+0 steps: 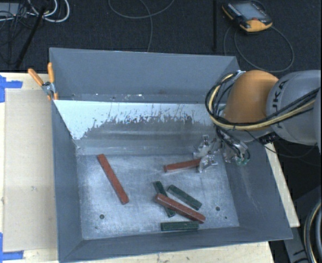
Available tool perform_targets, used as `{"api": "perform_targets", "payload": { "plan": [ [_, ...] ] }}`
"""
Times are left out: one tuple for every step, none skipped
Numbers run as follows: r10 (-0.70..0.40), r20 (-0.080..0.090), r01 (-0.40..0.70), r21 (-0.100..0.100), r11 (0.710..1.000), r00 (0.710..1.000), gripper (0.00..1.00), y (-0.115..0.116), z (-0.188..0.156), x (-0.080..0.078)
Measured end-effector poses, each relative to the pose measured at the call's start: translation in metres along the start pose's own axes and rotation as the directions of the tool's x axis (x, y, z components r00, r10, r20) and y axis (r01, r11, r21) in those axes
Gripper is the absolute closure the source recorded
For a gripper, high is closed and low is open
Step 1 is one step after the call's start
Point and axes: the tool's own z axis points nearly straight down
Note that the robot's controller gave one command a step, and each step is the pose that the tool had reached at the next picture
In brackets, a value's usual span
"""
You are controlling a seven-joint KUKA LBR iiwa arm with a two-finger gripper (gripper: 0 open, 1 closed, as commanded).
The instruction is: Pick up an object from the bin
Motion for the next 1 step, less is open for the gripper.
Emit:
{"api": "perform_targets", "payload": {
  "plan": [
    [-0.001, 0.000, 0.001, 0.000, 1.000, 1.000, 1.00, 0.0001, 0.0000, -0.0001]
  ]
}}
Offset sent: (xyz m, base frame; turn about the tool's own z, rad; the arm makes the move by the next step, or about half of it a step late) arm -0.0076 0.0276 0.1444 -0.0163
